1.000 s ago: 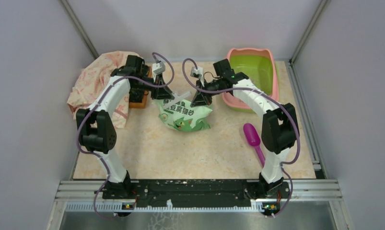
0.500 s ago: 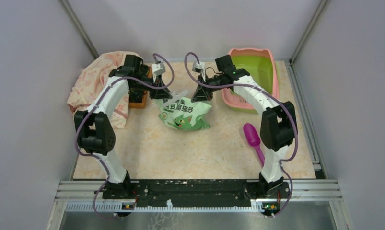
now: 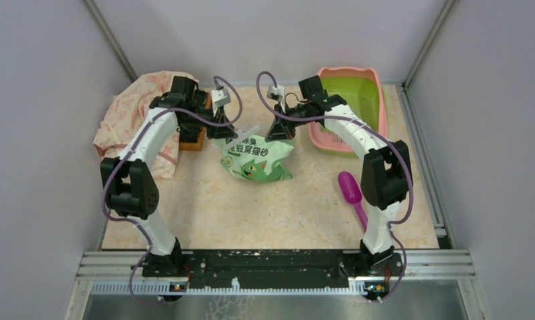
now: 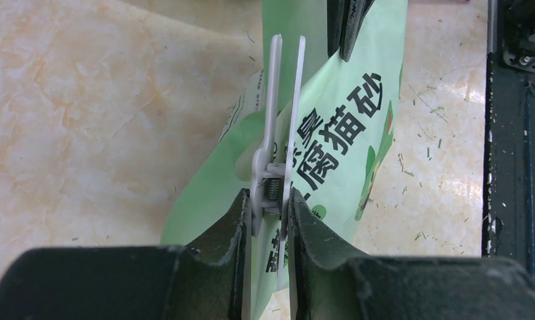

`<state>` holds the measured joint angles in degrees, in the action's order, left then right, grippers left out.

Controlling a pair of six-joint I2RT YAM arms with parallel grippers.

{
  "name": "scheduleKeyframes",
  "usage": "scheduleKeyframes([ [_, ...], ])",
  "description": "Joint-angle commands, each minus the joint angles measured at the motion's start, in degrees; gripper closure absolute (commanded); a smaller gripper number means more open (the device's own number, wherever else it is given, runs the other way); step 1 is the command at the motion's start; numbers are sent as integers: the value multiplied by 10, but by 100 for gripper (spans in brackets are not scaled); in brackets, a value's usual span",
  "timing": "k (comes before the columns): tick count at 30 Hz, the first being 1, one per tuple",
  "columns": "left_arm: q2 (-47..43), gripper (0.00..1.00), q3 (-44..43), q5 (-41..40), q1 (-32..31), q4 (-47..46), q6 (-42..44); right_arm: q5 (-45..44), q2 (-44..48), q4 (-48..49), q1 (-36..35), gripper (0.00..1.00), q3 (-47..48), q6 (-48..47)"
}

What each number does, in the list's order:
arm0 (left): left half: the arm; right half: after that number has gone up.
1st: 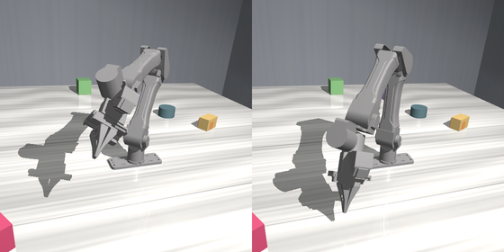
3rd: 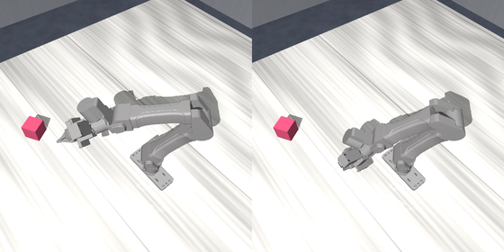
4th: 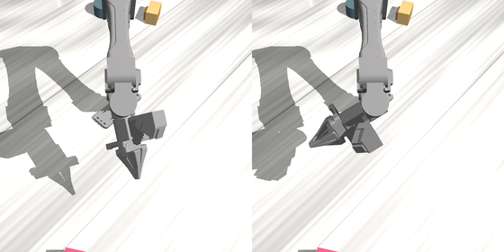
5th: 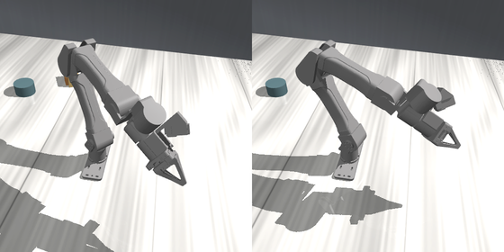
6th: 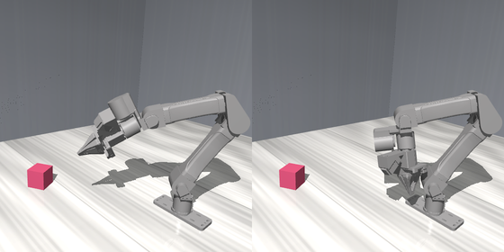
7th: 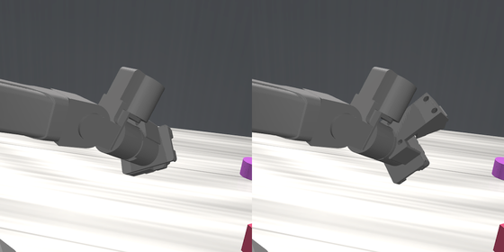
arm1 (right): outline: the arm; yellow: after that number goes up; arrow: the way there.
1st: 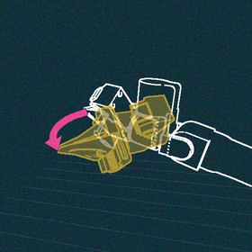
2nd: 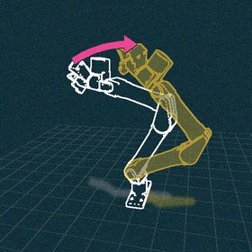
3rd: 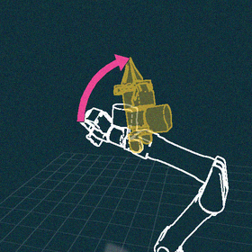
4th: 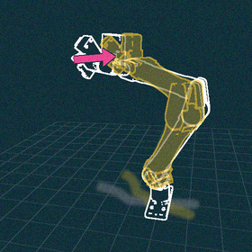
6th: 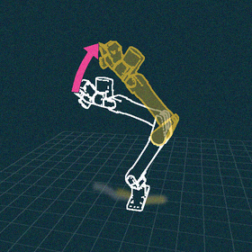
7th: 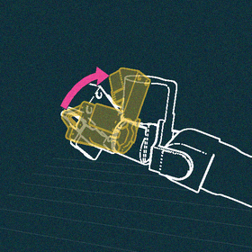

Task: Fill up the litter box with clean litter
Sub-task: Adjust the cat litter bag at the center of the board.

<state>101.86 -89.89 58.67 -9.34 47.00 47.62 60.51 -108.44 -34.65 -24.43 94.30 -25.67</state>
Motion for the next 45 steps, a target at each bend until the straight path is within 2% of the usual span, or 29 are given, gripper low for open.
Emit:
scheduleKeyframes([
  [1, -24, 93, 21, -64, -5, 24, 2, 12, 19, 36, 10, 100, 29, -1],
  [12, 4, 93, 10, -90, -30, 34, -5, 8, 28, 48, 2, 100, 31, 15],
  [14, 7, 93, 13, -97, -32, 32, -7, 8, 32, 59, 2, 93, 29, 27],
  [17, 3, 93, 12, -97, -32, 31, -8, 11, 39, 78, 2, 91, 22, 39],
  [19, -1, 93, 14, -99, -32, 29, -8, 10, 43, 91, 2, 81, 20, 49],
  [22, 0, 93, 14, -99, -32, 29, -8, 15, 40, 99, 1, 72, 23, 58],
  [25, 0, 92, 15, -105, -31, 26, -9, 23, 34, 86, -2, 68, 29, 54],
  [27, -1, 90, 14, -105, -31, 24, -10, 26, 30, 70, -6, 67, 35, 46],
  [31, -2, 79, 18, -110, -28, 17, -15, 24, 28, 39, -22, 67, 37, 26],
  [37, 1, 76, 14, -108, -27, 15, -18, 14, 41, -27, -33, 66, 40, 2],
  [41, 4, 66, 12, -112, -25, 7, -27, -37, 71, -29, -49, 58, 7, 3],
  [45, 6, 62, 9, -110, -23, 5, -30, -89, 75, -54, -66, 52, 5, -4],
])
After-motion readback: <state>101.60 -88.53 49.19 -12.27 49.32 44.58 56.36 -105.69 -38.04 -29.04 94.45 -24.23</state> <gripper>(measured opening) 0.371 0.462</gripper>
